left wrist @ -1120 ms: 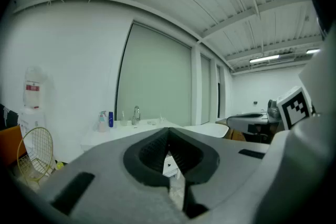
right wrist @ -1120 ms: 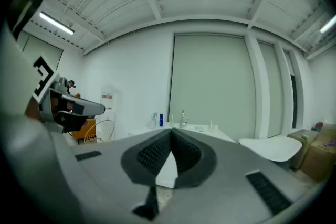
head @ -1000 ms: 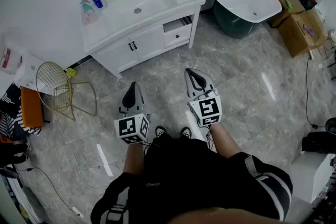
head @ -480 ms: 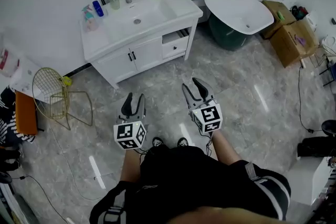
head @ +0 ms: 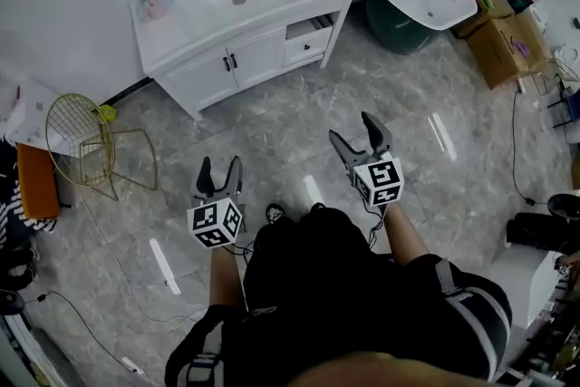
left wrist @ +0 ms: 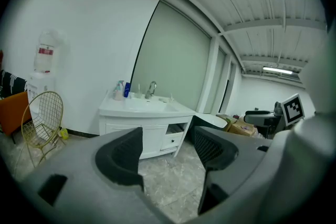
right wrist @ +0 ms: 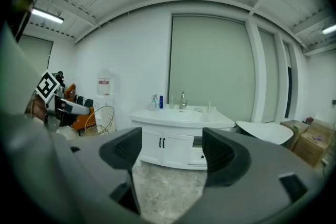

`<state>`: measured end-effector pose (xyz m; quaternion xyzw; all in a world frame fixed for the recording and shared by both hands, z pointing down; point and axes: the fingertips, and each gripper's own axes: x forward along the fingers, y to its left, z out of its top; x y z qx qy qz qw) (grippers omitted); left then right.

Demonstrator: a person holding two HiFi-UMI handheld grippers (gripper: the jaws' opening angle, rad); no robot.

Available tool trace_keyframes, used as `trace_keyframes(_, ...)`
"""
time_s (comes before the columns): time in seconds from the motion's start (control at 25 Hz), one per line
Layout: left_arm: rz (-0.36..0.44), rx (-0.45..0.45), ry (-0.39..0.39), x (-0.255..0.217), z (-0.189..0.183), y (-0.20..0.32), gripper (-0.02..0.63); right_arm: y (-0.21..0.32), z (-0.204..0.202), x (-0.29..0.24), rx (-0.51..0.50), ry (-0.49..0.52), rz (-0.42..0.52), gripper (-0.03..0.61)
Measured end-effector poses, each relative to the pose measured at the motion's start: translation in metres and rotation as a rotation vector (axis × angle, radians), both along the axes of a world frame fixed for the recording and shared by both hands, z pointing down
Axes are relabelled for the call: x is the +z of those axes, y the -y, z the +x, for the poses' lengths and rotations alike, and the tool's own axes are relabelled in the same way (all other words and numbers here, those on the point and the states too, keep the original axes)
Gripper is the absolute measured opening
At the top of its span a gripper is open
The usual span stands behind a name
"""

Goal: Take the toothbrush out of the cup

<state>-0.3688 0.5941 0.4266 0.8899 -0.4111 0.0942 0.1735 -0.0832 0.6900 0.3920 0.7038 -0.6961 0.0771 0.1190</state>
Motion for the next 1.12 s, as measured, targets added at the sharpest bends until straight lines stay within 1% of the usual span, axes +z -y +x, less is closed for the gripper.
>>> trace_keyframes(0.08,-0.028,-0.001,-0.001,0.012,-0.004,0.007,0.314,0.011,-0.018,0.008,-0.02,-0.002,-0.013,0.365)
trace_keyframes(0.16,-0.032,0.006,-0.027,0.014,0.006,0.013,0.316,0.022,-0.028,0.008,-0.035,-0.007,0.001,0.365)
trace_keyframes(0.24,0.0,0.042,-0.044,0.007,0.029,0.02,0.316,0.033,-0.026,0.003,-0.034,-0.012,0.027,0.365)
trace_keyframes(0.32,0.043,0.083,-0.039,-0.003,0.056,0.036,0.316,0.05,-0.014,-0.003,-0.025,-0.017,0.05,0.365)
trace_keyframes(0.48,0.116,0.103,-0.032,-0.027,0.107,0.082,0.316,0.088,0.024,-0.014,-0.012,-0.03,0.083,0.365)
trace_keyframes(0.64,0.175,0.12,0.006,-0.046,0.161,0.128,0.316,0.133,0.078,-0.023,0.012,-0.005,0.12,0.365)
trace_keyframes(0.72,0.175,0.122,-0.008,-0.053,0.189,0.15,0.316,0.157,0.104,-0.03,0.017,0.005,0.143,0.365)
trace_keyframes(0.84,0.15,0.112,-0.034,-0.056,0.226,0.177,0.319,0.186,0.137,-0.041,0.007,0.004,0.169,0.367)
trace_keyframes(1.0,0.162,0.084,-0.004,-0.062,0.264,0.205,0.319,0.215,0.178,-0.042,-0.007,0.03,0.173,0.368)
trace_keyframes(1.12,0.159,0.095,0.028,-0.057,0.287,0.225,0.322,0.237,0.203,-0.035,0.001,0.045,0.168,0.374)
